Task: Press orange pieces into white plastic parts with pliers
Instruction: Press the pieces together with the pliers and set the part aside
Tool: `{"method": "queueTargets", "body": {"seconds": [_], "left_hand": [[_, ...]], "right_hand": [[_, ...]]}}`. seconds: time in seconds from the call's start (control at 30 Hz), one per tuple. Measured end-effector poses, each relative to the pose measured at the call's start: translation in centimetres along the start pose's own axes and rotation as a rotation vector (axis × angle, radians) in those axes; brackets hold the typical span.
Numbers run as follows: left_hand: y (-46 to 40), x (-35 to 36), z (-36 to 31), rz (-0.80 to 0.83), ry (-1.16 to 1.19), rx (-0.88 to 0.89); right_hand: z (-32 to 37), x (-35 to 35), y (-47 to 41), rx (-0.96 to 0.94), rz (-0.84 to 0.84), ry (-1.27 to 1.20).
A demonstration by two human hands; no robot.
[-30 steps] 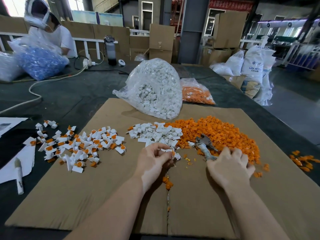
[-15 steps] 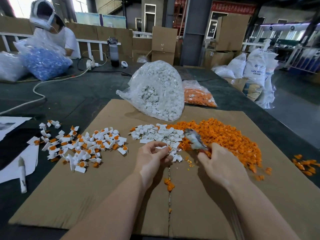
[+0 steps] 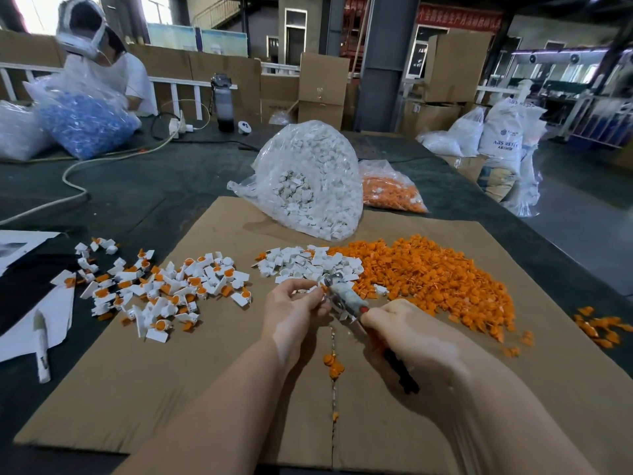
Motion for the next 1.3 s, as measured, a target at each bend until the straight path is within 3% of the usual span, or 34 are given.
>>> {"method": "queueTargets", "body": {"seconds": [0.3, 0.63, 0.93, 1.1, 1.2, 1.3], "left_hand": [[0.3, 0.0, -0.1, -0.038, -0.029, -0.018], [0.4, -0.1, 0.0, -0.029, -0.002, -0.035], [0.3, -0.5, 0.1, -0.065, 0.019, -0.022], [0.5, -0.2, -0.2, -0.021, -0.005, 0.046], [0.6, 0.1, -0.7, 0.043, -0.22, 0.166], [0.7, 0.3, -0.8, 0.062, -0.381, 0.25]], "right_hand": [[0.0, 0.2, 0.0, -0.02, 0.035, -0.006], [1.2, 0.1, 0.0, -0.144, -0.177, 0.27], [-0.3, -0.3, 0.0, -0.143, -0.291, 0.136], [-2.5, -3.0, 0.5, -0.092, -0.531, 0.183], [-3.5, -6.0, 0.9, -0.055, -0.758, 0.399], [-4.4, -7.5, 0.7, -0.011, -0.837, 0.634]]}}
Point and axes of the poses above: each hand's wrist, its own y-axis away from the middle knuckle, its own x-axis out of the palm, z = x × y, the point moved 9 cm from there along -y, towards the middle knuckle, and after that the axes turned 5 degrees about -z, right-handed, at the moved point
